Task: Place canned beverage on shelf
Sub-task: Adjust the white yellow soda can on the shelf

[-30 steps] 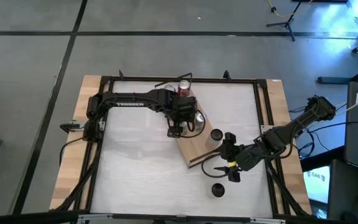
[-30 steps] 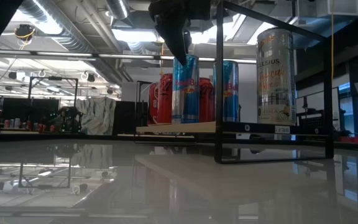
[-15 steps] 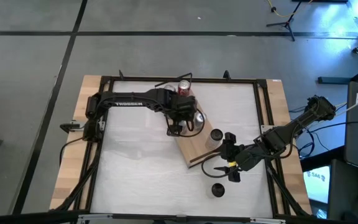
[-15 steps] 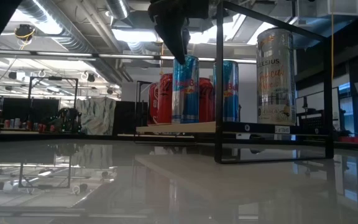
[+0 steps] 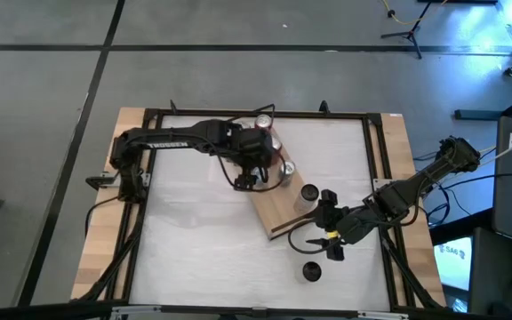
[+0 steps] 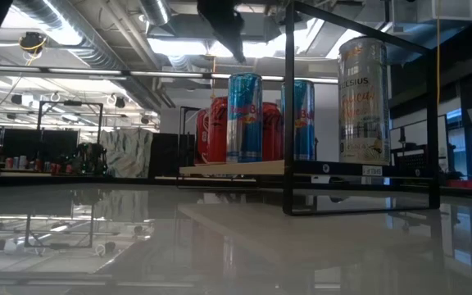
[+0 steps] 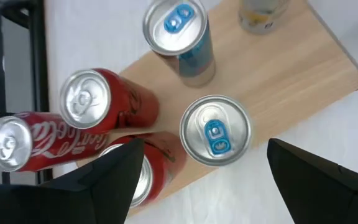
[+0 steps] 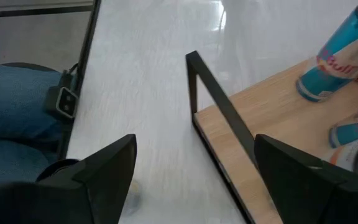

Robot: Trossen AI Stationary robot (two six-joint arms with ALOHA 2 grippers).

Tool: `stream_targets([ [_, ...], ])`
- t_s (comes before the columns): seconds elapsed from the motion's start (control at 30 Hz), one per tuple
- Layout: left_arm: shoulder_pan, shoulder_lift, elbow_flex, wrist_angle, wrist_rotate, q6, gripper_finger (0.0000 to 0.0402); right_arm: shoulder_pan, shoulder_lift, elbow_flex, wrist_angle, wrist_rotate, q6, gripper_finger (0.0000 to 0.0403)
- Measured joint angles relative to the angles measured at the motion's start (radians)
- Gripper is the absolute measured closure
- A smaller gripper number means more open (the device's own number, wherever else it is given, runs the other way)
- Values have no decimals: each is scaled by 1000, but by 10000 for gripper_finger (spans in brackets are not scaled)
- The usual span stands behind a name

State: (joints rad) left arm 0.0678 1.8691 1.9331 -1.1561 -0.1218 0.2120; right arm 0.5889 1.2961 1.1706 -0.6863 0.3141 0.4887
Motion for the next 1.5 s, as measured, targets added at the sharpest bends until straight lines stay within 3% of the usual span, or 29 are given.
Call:
stream_targets([
  [0.37, -6, -89, 1, -7, 9, -52, 73, 10, 0, 0, 15, -128, 19, 81],
  [0.53, -11, -96, 1, -13, 10, -54, 73, 70, 0, 0, 51, -122, 30, 81],
  [0.6, -17, -97, 1, -13, 11, -54, 73, 104, 0, 0, 58, -88, 30, 81],
  [0.77, -27, -97, 1, -11, 12, -54, 73, 162, 0, 0, 57, 112, 58, 81],
  [1.17, -45, -97, 1, 31, 11, -53, 73, 126, -3, 0, 57, 537, 139, 81],
  [1.27, -45, -97, 1, 40, 9, -53, 73, 67, -3, 0, 52, 541, 157, 81],
  [1.5, -45, -97, 1, 45, 9, -52, 73, -83, -5, 0, -79, 371, 245, 81],
])
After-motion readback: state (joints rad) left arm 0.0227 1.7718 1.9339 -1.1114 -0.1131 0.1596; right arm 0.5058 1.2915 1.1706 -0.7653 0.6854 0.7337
